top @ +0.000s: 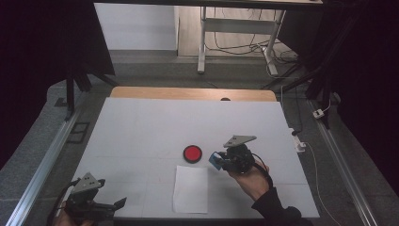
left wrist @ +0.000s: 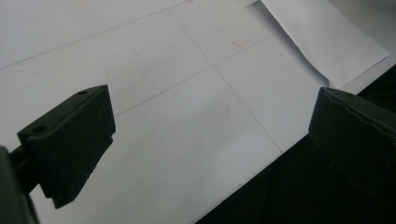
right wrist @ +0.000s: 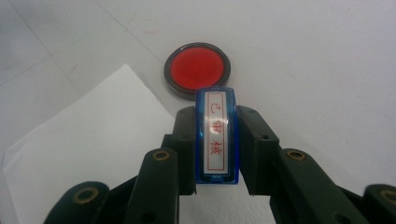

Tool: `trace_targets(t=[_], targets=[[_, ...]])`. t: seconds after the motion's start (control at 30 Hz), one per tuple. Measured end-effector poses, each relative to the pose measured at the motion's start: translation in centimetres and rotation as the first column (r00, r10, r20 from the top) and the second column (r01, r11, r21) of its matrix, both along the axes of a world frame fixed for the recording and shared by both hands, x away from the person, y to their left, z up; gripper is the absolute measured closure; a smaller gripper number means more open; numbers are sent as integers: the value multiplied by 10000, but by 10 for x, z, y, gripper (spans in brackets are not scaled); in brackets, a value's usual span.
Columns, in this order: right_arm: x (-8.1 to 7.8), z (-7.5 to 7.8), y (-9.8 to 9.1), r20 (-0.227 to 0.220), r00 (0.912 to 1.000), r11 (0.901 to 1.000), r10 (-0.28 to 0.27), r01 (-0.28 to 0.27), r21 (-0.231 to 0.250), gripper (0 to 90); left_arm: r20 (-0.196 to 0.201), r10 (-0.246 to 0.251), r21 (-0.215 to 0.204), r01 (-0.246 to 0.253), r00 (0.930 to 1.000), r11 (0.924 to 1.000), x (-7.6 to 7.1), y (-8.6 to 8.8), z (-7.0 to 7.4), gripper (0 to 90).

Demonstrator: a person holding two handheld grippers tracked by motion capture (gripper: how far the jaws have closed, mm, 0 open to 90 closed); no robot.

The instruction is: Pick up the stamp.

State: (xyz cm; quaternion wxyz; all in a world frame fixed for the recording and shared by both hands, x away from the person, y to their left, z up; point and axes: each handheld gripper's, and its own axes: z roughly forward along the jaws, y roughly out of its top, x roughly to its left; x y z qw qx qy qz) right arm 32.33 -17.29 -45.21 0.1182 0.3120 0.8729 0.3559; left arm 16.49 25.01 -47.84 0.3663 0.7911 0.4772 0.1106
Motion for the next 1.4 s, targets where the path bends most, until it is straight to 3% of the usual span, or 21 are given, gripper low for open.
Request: trace_targets(t=[0.17, 0.4, 0.93, 1.27, 1.3, 1.4], targets=[[-4, 5, -5, 185, 9991, 9993, 371, -371, 5, 703, -146, -51, -485, 44, 9999, 9988, 1, 5, 0, 0], [-9, 10, -6, 388, 9961, 9966, 794, -801, 179, 703, -182, -246, -770, 231, 9995, 9968, 2, 7, 0, 0], [-16, 21, 0, 473, 9805, 9785, 1908, -1939, 709, 702, -278, -445, -866, 419, 9986, 9954, 3, 7, -1, 18], [-26, 26, 11, 486, 9643, 9578, 2603, -2642, 1128, 703, -317, -375, -789, 349, 9988, 9963, 3, 7, -1, 16], [-28, 26, 14, 496, 9604, 9520, 2743, -2785, 1268, 703, -320, -365, -778, 339, 9988, 9964, 3, 7, -1, 16], [-29, 27, 16, 499, 9581, 9502, 2821, -2862, 1234, 703, -344, -372, -771, 345, 9987, 9964, 3, 7, -1, 17]])
